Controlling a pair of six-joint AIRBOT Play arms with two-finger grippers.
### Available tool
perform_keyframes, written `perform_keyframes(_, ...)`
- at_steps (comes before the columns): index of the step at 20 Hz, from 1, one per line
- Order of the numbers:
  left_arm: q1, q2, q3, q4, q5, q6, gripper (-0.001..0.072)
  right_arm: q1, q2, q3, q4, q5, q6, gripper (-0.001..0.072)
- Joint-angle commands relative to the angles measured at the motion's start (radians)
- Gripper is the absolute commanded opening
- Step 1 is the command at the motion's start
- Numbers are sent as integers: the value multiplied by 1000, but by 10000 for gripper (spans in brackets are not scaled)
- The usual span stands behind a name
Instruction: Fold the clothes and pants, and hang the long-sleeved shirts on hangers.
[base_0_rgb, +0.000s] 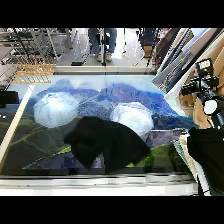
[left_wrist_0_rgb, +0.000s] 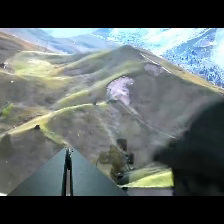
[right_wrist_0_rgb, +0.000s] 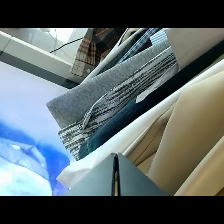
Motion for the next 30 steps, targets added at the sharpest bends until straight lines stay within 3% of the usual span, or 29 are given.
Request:
perform_keyframes(1,1,1,0,0,0,0,9,1,-1,0,0,0,0,25)
perform_keyframes(8,1,1,0,0,0,1,9,1,-1,0,0,0,0,25)
perform_keyframes(9,1,1,0,9,7,69,8,1,-1,0,0,0,0,25)
perform_keyframes(10,2,1,0,26,30,210,8,1,-1,0,0,0,0,25)
perform_keyframes(11,5,1,0,24,34,285,8,1,-1,0,0,0,0,25)
perform_keyframes(13,5,1,0,23,34,329,8,1,-1,0,0,0,0,25)
perform_keyframes(17,5,-2,0,13,50,327,8,1,-2,0,-2,-35,-13,25)
perform_keyframes(20,4,-13,0,-22,83,322,10,1,0,1,-2,-164,-18,25)
perform_keyframes(24,4,-58,0,-97,100,120,10,5,0,1,35,-237,-6,25)
perform_keyframes(26,4,-95,0,-236,102,97,24,24,14,2,137,-203,63,25)
perform_keyframes(27,4,-119,0,-324,101,121,196,34,35,2,188,-126,125,25)
perform_keyframes(28,4,-144,0,-412,100,158,513,45,66,2,219,17,175,25)
perform_keyframes(29,4,-169,0,-501,98,187,698,49,93,2,244,190,191,25)
perform_keyframes(30,4,-196,-1,-589,92,229,706,53,113,2,257,385,190,25)
